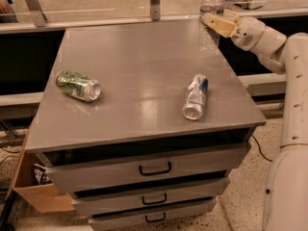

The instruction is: Place water bottle upright

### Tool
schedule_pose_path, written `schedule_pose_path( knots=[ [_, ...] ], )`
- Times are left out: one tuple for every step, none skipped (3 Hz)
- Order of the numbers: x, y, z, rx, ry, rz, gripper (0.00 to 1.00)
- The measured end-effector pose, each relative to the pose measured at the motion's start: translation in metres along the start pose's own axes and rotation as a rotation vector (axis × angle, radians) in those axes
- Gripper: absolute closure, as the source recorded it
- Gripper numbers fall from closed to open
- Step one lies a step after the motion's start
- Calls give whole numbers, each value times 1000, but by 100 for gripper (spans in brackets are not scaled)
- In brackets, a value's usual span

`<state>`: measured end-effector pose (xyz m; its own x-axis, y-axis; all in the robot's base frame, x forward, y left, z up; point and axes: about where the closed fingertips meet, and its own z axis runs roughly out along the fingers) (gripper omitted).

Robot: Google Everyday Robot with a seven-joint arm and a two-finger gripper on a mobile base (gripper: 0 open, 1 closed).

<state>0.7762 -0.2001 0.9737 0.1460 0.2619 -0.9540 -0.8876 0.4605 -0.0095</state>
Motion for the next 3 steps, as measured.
schedule_pose_path(
  knots=[
    [11,-3,-5,-4,-53,51,100],
    [14,-6,-14,1,-99,71,100],
    [13,-7,-24,6,-134,78,100]
  ],
)
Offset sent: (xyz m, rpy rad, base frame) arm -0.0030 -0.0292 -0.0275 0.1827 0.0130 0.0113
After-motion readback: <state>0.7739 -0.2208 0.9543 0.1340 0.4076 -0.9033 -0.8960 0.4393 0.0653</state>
